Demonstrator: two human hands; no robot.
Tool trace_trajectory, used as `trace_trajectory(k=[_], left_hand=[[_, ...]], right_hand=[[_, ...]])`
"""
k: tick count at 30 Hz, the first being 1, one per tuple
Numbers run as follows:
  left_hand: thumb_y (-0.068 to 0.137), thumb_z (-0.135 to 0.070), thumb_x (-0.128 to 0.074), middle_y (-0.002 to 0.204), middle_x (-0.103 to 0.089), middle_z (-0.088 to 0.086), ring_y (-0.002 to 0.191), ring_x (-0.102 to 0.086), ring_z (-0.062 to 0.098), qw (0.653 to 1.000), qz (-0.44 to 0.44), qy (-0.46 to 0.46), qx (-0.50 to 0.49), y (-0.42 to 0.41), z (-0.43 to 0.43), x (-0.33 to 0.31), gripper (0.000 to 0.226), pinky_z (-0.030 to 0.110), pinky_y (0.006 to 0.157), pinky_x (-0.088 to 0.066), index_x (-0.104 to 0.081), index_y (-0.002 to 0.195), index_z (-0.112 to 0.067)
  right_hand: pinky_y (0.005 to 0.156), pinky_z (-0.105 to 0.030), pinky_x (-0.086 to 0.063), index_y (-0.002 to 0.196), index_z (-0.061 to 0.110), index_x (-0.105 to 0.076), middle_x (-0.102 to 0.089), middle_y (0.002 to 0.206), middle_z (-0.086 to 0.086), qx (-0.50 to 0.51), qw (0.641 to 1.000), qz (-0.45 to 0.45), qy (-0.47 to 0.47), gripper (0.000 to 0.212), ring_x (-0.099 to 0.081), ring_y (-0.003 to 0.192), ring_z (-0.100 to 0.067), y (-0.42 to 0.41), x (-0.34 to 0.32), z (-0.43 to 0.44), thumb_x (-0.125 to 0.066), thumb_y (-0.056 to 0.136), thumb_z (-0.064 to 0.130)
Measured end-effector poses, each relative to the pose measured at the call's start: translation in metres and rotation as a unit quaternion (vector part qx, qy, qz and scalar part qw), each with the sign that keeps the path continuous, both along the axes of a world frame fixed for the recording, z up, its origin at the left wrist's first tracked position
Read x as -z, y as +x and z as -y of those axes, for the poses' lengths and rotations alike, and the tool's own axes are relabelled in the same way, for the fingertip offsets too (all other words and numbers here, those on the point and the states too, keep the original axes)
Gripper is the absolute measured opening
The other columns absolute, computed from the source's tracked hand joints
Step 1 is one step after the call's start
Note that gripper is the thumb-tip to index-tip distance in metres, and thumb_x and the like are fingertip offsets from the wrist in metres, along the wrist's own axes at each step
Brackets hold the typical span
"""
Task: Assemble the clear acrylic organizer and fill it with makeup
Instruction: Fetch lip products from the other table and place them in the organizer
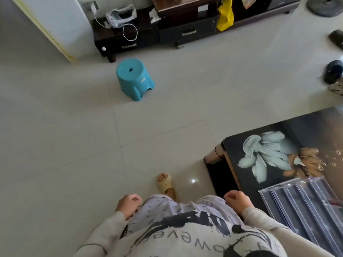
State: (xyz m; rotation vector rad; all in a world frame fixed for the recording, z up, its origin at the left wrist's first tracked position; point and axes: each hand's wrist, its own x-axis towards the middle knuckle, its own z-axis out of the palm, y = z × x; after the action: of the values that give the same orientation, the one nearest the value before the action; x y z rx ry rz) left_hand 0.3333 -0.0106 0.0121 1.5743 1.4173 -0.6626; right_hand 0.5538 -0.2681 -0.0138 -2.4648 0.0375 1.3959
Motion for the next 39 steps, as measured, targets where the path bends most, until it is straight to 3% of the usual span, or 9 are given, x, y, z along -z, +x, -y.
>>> trace_trajectory(k=[2, 6, 16, 20, 23, 27, 32, 36, 39], left_hand=[[0.083, -0.008, -0.053, 0.054, -0.055, 0.0, 0.051, -0.049, 0.016, 1.0, 0.015, 0.022, -0.004, 0.013, -0.039, -0.008, 0.031, 0.021, 0.052, -0.036, -0.053, 0.054, -0.02], [0.083, -0.003, -0.051, 0.057, -0.054, 0.001, 0.05, -0.046, 0.015, 0.999, 0.032, 0.04, -0.016, 0.036, -0.107, -0.015, 0.031, 0.02, 0.048, -0.032, -0.053, 0.057, -0.017], [0.085, -0.002, -0.05, 0.061, -0.055, 0.004, 0.05, -0.044, 0.017, 1.0, 0.007, -0.007, 0.027, 0.106, -0.161, 0.007, 0.03, 0.015, 0.041, -0.03, -0.052, 0.059, -0.015], [0.088, -0.016, -0.052, 0.082, -0.063, 0.005, 0.084, -0.057, 0.018, 0.991, -0.033, -0.03, 0.128, 0.154, -0.177, 0.014, 0.02, 0.024, 0.074, -0.042, -0.059, 0.07, -0.016], [0.092, -0.023, -0.05, 0.1, -0.064, 0.005, 0.108, -0.059, 0.018, 0.981, -0.055, -0.039, 0.18, 0.196, -0.197, 0.012, 0.011, 0.016, 0.069, -0.033, -0.055, 0.083, -0.018], [0.091, -0.017, -0.052, 0.09, -0.067, 0.009, 0.083, -0.059, 0.018, 0.986, -0.036, -0.021, 0.163, 0.259, -0.228, 0.011, 0.028, 0.021, 0.063, -0.035, -0.054, 0.063, -0.021], [0.091, -0.016, -0.05, 0.104, -0.066, 0.011, 0.099, -0.06, 0.025, 0.976, -0.041, 0.002, 0.214, 0.348, -0.261, 0.014, 0.018, 0.022, 0.078, -0.044, -0.067, 0.086, -0.012], [0.088, -0.008, -0.051, 0.07, -0.059, 0.007, 0.055, -0.048, 0.016, 0.968, -0.023, 0.01, 0.251, 0.43, -0.278, 0.02, 0.031, 0.013, 0.039, -0.036, -0.052, 0.059, -0.019], [0.087, -0.004, -0.049, 0.057, -0.054, 0.002, 0.046, -0.043, 0.015, 0.959, -0.023, 0.006, 0.283, 0.501, -0.287, 0.025, 0.031, 0.02, 0.041, -0.031, -0.053, 0.059, -0.017]], right_hand=[[0.061, -0.023, -0.045, 0.1, -0.001, -0.067, -0.062, 0.069, -0.009, 0.033, 0.999, 0.0, -0.001, 0.022, -0.054, 0.058, -0.019, 0.001, 0.004, -0.024, -0.051, 0.086, 0.004], [0.083, -0.028, -0.042, 0.1, 0.005, -0.069, -0.069, 0.104, -0.015, 0.061, 0.997, 0.039, 0.003, 0.02, -0.059, 0.1, -0.031, 0.013, 0.0, -0.067, -0.054, 0.086, 0.006], [0.082, -0.028, -0.043, 0.105, 0.006, -0.066, -0.066, 0.111, -0.015, 0.084, 0.996, -0.01, -0.021, 0.023, -0.058, 0.105, -0.029, 0.061, -0.001, -0.133, -0.052, 0.088, 0.012], [0.088, -0.03, -0.045, 0.103, 0.005, -0.067, -0.065, 0.108, -0.013, 0.074, 0.997, -0.009, -0.012, 0.022, -0.058, 0.105, -0.029, 0.115, 0.003, -0.169, -0.051, 0.089, 0.013], [0.078, -0.026, -0.045, 0.097, 0.005, -0.067, -0.062, 0.089, -0.009, 0.071, 0.997, 0.001, 0.007, 0.019, -0.059, 0.082, -0.024, 0.17, 0.001, -0.193, -0.05, 0.087, 0.01], [0.061, -0.019, -0.041, 0.099, 0.006, -0.067, -0.063, 0.082, -0.007, 0.082, 0.996, 0.022, 0.025, 0.021, -0.055, 0.067, -0.016, 0.234, -0.004, -0.211, -0.051, 0.086, 0.008], [0.042, -0.009, -0.04, 0.083, 0.012, -0.057, -0.059, 0.073, -0.004, 0.161, 0.985, 0.025, 0.049, 0.01, -0.055, 0.06, -0.016, 0.291, -0.015, -0.215, -0.05, 0.087, 0.006], [0.04, -0.003, -0.037, 0.084, 0.012, -0.056, -0.057, 0.067, 0.0, 0.221, 0.973, 0.017, 0.058, 0.011, -0.051, 0.052, -0.007, 0.324, -0.016, -0.215, -0.049, 0.088, 0.006], [0.047, -0.008, -0.04, 0.088, 0.01, -0.059, -0.058, 0.075, -0.005, 0.271, 0.961, 0.009, 0.049, 0.011, -0.051, 0.052, -0.007, 0.346, -0.009, -0.213, -0.048, 0.089, 0.006]])
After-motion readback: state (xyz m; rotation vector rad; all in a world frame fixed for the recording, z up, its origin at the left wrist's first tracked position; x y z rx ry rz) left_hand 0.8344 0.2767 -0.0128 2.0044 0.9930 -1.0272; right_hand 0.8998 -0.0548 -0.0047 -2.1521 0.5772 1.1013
